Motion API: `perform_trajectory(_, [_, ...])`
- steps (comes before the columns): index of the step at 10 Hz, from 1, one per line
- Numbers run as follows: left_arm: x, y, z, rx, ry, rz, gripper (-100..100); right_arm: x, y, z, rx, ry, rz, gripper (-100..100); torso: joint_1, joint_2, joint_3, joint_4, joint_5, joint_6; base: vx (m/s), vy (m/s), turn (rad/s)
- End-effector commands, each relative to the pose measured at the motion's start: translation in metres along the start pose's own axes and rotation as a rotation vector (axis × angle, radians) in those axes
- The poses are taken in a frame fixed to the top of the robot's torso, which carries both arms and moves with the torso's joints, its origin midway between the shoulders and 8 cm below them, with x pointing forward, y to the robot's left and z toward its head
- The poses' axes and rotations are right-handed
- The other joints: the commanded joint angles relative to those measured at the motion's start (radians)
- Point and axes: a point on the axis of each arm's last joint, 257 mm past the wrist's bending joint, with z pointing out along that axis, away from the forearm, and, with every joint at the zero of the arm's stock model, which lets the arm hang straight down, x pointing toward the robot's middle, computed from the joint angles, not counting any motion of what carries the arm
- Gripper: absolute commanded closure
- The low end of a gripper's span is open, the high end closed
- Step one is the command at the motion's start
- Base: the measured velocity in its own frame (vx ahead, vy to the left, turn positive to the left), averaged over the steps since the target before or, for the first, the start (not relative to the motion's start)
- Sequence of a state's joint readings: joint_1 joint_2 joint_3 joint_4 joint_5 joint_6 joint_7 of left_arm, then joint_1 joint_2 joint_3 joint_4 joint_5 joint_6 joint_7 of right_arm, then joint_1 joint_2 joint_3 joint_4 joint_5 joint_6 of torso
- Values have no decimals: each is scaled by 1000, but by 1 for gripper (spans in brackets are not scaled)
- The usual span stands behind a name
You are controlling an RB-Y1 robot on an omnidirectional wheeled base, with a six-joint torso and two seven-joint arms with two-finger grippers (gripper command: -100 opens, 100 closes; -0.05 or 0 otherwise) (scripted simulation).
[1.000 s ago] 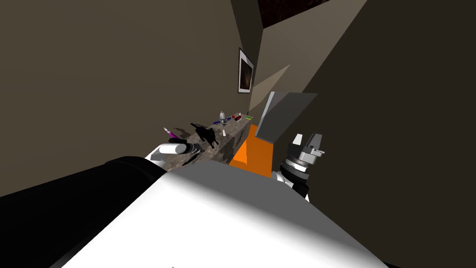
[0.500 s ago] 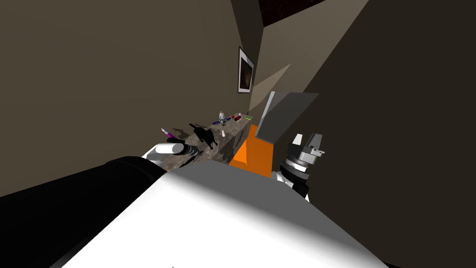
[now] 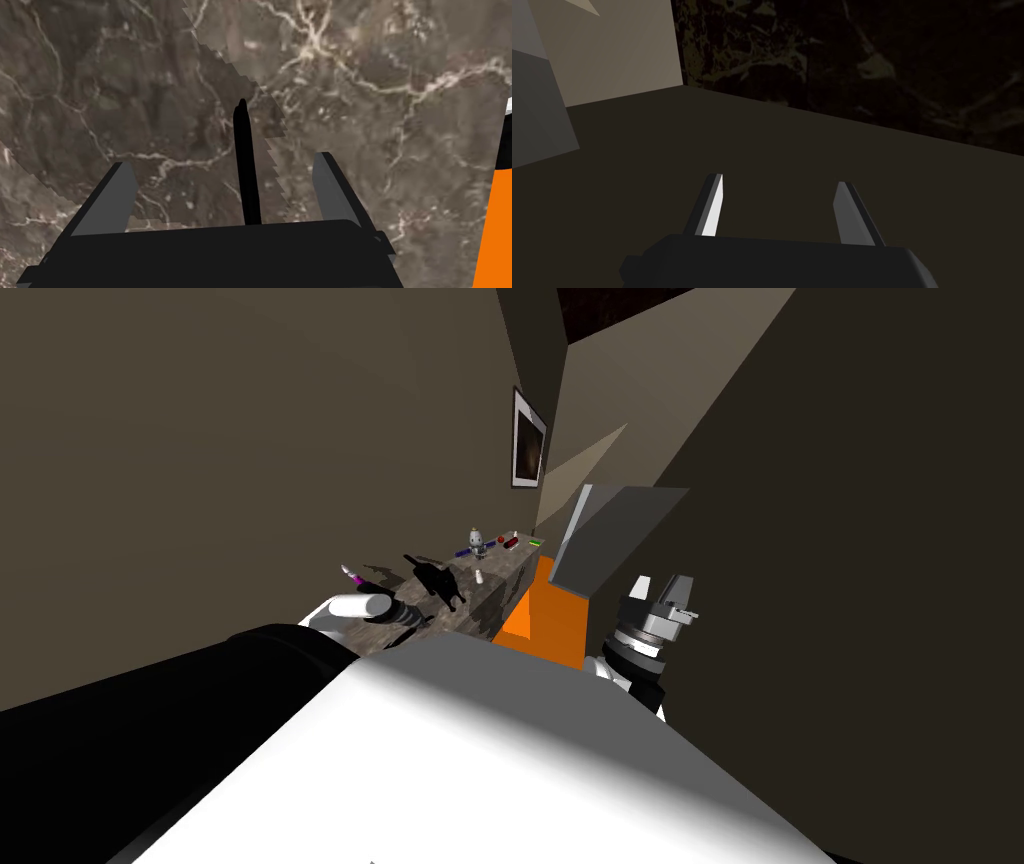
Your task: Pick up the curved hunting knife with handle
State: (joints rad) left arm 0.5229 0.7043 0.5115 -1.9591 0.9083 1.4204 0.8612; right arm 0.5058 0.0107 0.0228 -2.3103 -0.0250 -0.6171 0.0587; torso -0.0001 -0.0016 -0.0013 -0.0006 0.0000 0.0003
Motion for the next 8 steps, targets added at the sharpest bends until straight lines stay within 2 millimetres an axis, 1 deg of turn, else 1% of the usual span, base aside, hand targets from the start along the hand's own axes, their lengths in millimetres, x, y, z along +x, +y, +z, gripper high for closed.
perform_trajectory(1, [-14,3,-2,-33,-42,-29,-100,0,0,0,0,0,0,0,0,0,0,0,0,0,33,-12,6])
perform_trajectory(2, [-22,5,-5,-53,-68,-51,-100,0,0,0,0,0,0,0,0,0,0,0,0,0,45,-10,9])
perform_trajectory(3, [-25,7,-5,-62,-78,-51,-100,0,0,0,0,0,0,0,0,-1,0,0,0,0,31,-4,1])
perform_trajectory(5, [-41,13,-10,-100,-129,-87,-100,0,0,0,0,0,0,0,0,1,0,0,0,0,29,-7,4])
perform_trajectory(8, [-55,17,-16,-133,-177,-118,-100,0,0,0,0,0,0,0,0,0,0,0,0,0,32,-12,3])
